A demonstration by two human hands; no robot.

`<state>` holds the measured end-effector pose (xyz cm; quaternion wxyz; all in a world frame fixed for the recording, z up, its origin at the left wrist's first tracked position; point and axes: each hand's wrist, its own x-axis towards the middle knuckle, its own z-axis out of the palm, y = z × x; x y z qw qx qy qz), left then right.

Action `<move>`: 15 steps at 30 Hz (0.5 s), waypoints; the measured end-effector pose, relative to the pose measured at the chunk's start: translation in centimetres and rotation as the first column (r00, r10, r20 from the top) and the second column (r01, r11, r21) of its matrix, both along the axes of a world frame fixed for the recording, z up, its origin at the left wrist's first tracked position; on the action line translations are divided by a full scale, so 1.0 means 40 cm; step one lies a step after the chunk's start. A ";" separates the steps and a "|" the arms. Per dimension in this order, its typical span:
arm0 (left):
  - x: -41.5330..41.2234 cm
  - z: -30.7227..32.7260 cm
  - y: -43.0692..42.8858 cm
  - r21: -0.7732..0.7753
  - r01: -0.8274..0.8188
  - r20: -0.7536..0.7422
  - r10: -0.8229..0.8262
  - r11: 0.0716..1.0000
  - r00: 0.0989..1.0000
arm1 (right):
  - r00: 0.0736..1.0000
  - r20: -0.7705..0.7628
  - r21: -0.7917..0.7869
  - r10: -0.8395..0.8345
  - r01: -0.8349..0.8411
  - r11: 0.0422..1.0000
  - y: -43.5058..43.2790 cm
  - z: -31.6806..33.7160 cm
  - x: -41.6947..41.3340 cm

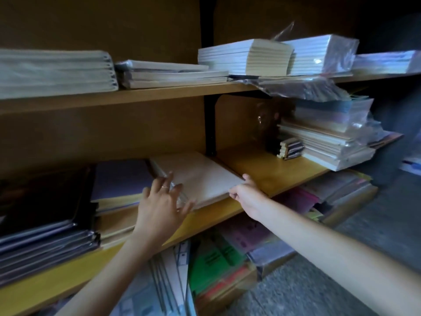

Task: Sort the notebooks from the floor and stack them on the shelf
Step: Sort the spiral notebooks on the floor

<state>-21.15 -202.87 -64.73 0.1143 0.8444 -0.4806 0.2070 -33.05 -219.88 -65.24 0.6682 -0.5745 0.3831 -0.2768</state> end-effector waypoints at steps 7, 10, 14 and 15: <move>0.032 -0.032 -0.035 0.015 -0.002 -0.028 0.003 1.000 1.000 | 0.955 -0.233 -0.225 0.185 -0.238 0.945 0.041 -0.012 0.009; 0.038 -0.037 -0.049 0.019 -0.034 -0.040 0.035 0.999 0.999 | 0.899 -0.342 -0.280 0.276 -0.377 0.883 0.064 -0.022 0.014; 0.048 -0.044 -0.058 -0.004 -0.081 -0.038 0.081 0.997 0.996 | 0.860 -0.477 -0.456 0.183 -0.420 0.785 0.069 -0.038 0.035; 0.055 -0.047 -0.061 -0.016 -0.090 -0.047 0.089 0.996 0.995 | 0.850 -0.503 -0.485 0.156 -0.427 0.763 0.068 -0.044 0.039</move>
